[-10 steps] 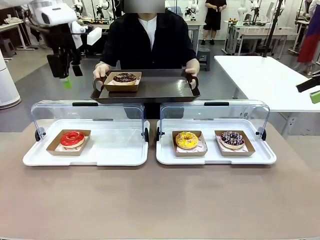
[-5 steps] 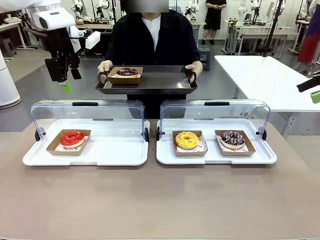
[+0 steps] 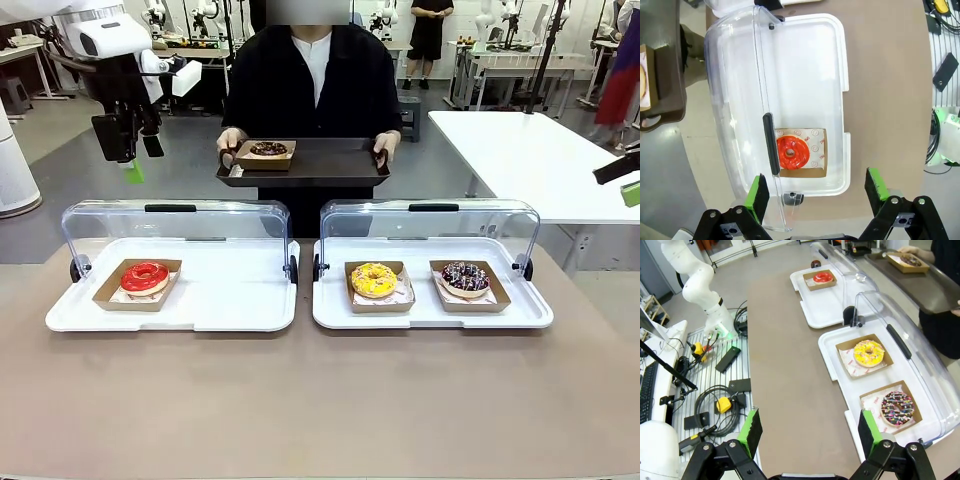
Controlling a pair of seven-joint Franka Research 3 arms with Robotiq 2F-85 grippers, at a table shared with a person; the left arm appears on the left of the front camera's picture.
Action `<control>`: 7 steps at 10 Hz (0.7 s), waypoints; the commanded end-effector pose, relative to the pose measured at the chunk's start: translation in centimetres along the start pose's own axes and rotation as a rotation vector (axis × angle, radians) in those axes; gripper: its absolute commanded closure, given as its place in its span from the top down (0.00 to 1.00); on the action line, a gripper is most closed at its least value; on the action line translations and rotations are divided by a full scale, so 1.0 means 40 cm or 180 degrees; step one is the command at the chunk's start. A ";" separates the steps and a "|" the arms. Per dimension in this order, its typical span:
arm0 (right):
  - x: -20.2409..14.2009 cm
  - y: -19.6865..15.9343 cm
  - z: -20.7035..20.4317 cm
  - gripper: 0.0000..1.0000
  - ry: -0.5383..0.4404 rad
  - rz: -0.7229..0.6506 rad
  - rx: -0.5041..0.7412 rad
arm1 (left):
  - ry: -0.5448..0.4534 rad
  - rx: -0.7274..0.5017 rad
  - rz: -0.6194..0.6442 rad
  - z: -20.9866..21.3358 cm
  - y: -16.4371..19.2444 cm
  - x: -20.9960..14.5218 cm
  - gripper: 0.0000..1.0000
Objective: Provide the desired donut to the person.
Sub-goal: Pick up and lift the Paper togo box containing the Donut pointed at by the person.
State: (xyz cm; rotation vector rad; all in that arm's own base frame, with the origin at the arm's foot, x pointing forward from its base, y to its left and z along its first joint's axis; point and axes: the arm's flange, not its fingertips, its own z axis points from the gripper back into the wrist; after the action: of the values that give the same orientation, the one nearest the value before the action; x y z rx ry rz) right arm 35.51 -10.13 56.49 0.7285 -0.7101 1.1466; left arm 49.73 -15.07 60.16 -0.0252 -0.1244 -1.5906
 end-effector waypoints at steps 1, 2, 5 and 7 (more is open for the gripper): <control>0.002 -0.001 0.001 1.00 -0.0069 0.0045 0.0016 | 0.0000 0.0000 0.0000 0.000 0.000 0.000 1.00; 0.002 -0.001 0.001 1.00 -0.0069 0.0045 0.0016 | -0.0711 -0.0210 0.0150 0.047 0.043 -0.079 1.00; 0.002 -0.001 0.001 1.00 -0.0069 0.0045 0.0016 | -0.1990 -0.0402 0.0211 0.076 0.091 -0.379 1.00; 0.002 -0.001 0.001 1.00 -0.0069 0.0045 0.0016 | -0.2429 -0.0434 0.0269 0.033 0.076 -0.549 1.00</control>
State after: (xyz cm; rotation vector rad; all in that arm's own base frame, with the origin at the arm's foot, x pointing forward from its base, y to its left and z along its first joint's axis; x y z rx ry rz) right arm 35.48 -10.22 56.49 0.7277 -0.7105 1.1444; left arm 52.48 6.07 60.62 -0.6620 -0.5871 -1.4472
